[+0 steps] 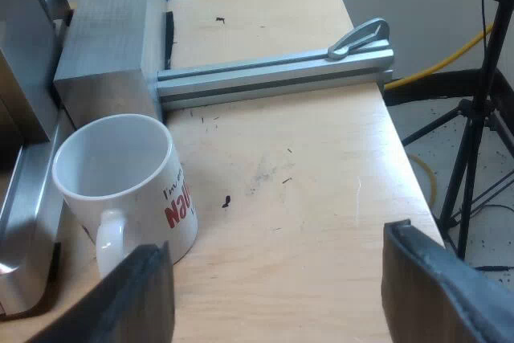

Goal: Remove mug from coffee machine

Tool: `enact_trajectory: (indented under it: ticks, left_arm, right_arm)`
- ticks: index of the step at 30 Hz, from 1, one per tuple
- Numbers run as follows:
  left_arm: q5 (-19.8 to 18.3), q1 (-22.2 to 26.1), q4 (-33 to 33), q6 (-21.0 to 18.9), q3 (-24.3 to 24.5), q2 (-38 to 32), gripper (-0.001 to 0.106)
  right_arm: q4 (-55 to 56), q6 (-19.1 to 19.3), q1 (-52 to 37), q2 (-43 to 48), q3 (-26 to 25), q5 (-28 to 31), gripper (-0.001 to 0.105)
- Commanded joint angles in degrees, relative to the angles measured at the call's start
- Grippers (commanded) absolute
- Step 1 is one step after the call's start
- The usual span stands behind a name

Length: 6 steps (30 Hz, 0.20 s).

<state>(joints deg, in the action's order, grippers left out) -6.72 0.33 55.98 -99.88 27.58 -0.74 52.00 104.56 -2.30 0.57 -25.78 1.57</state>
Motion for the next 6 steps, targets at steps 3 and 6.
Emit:
enact_trajectory:
  ticks: [3, 6]
  left_arm:
    - [0.4, -0.2, -1.0, -0.2, 0.2, -8.0, 0.090]
    - [0.1, -0.2, -1.0, -0.2, 0.2, -8.0, 0.090]
  right_arm:
    - [-0.8, 0.7, -0.3, 2.3, -0.4, -0.3, 0.058]
    - [-0.8, 0.7, -0.3, 2.3, -0.4, -0.3, 0.058]
